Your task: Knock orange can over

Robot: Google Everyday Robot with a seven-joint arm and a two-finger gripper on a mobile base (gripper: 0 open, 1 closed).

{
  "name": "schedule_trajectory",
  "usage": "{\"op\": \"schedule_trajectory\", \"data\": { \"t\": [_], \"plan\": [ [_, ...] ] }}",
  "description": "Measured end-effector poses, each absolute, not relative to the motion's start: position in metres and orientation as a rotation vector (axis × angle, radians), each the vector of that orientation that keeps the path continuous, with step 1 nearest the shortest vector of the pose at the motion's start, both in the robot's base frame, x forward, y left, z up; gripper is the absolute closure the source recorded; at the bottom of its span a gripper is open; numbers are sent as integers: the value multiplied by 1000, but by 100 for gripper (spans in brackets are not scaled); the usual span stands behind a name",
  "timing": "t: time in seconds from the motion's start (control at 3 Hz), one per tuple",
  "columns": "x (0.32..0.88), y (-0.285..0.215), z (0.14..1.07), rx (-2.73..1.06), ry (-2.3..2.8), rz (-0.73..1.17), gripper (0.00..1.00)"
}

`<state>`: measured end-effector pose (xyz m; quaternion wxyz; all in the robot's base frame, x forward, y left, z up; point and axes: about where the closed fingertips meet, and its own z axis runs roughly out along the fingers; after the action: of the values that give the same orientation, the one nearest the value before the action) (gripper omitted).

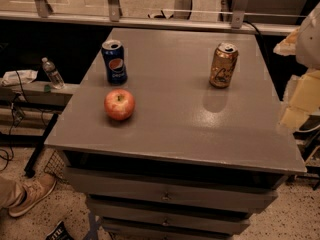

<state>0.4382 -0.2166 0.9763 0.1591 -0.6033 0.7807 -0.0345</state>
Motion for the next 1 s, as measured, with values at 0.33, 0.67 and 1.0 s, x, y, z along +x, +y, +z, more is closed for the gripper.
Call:
{"op": "schedule_trajectory", "data": {
  "t": [0.33,0.67,1.0],
  "plan": [
    [438,-217,976,-1724,2232,-99,0],
    [457,-227,965,-1610,2236,-54,0],
    [501,-249,941,-1385,2240,40,0]
  ]
}}
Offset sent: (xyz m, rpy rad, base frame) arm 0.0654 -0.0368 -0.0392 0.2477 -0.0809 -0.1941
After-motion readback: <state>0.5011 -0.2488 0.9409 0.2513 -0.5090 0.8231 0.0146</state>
